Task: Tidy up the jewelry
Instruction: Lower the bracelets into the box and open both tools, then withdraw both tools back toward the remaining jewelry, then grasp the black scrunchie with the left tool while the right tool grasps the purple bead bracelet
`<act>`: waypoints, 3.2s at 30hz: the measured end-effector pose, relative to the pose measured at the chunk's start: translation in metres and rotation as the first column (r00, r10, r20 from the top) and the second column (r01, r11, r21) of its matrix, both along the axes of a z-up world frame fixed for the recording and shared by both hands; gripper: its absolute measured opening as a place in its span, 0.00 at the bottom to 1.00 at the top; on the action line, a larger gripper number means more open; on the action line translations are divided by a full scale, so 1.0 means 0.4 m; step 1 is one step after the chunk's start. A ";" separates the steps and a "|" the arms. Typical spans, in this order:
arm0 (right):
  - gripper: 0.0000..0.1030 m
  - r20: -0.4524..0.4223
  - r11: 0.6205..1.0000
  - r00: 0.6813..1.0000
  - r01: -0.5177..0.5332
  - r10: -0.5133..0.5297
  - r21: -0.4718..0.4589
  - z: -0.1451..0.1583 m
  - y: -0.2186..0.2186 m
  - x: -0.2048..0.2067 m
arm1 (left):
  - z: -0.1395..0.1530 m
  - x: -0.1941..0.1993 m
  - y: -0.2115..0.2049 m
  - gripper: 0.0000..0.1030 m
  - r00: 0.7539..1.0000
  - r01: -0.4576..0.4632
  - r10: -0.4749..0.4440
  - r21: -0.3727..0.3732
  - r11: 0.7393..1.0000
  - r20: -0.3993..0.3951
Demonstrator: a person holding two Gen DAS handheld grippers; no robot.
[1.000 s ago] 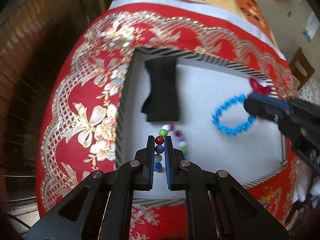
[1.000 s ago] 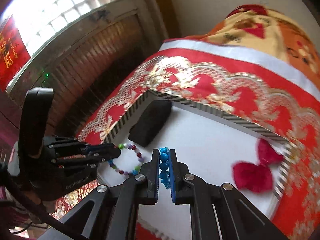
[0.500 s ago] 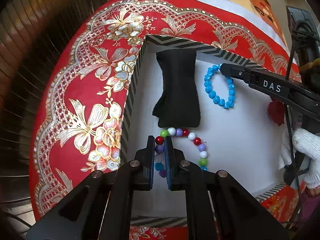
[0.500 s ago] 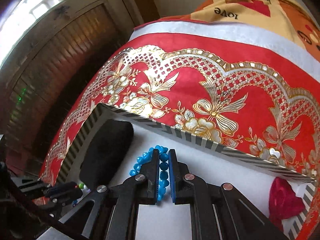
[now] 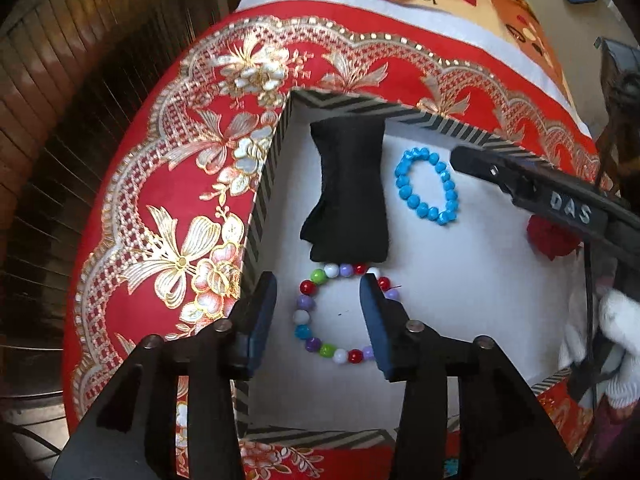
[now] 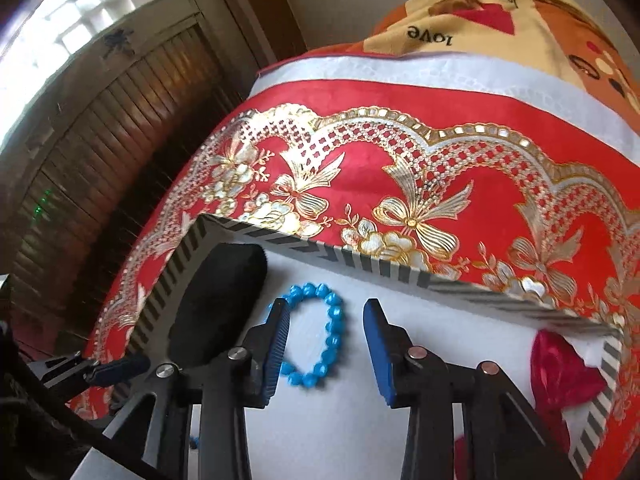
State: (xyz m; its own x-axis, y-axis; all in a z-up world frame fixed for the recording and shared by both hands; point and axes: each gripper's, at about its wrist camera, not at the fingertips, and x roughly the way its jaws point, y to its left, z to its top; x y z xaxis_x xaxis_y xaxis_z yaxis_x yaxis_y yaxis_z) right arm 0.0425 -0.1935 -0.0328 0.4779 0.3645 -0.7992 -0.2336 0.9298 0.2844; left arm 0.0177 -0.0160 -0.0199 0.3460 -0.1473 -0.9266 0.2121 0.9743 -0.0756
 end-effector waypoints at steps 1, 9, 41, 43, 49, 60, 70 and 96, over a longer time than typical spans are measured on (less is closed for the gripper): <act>0.35 0.003 1.000 1.000 0.004 -0.004 0.003 0.007 -0.004 -0.012 | 0.006 -0.002 -0.001 0.42 1.000 0.000 0.000 0.001 1.000 0.006; 0.37 0.054 0.997 0.996 0.071 -0.069 -0.041 0.070 -0.046 -0.126 | 0.053 -0.036 -0.016 0.42 0.999 0.003 -0.004 0.024 1.000 0.050; 0.52 0.097 0.948 0.949 0.309 -0.301 -0.080 0.134 -0.214 -0.656 | 0.153 -0.397 -0.059 0.42 0.987 0.082 -0.087 0.045 0.996 0.138; 0.52 0.097 0.950 0.951 0.302 -0.294 -0.083 0.135 -0.211 -0.682 | 0.156 -0.421 -0.057 0.42 0.986 0.085 -0.090 0.045 0.995 0.140; 0.53 0.095 0.952 0.953 0.294 -0.286 -0.084 0.132 -0.206 -0.761 | 0.166 -0.482 -0.045 0.42 0.984 0.090 -0.096 0.048 0.995 0.151; 0.53 0.074 0.957 0.959 0.279 -0.273 -0.082 0.109 -0.194 -0.854 | 0.165 -0.533 -0.006 0.42 0.989 0.074 -0.075 0.010 0.997 0.127; 0.53 0.033 0.977 0.978 0.208 -0.207 -0.044 0.052 -0.171 -0.849 | 0.105 -0.483 0.129 0.42 0.999 -0.054 0.054 -0.074 0.996 -0.005; 0.19 -0.034 0.973 0.996 -0.092 0.087 -0.210 -0.073 -0.053 -0.626 | -0.069 -0.459 0.125 0.43 0.997 0.009 0.002 0.124 0.992 -0.082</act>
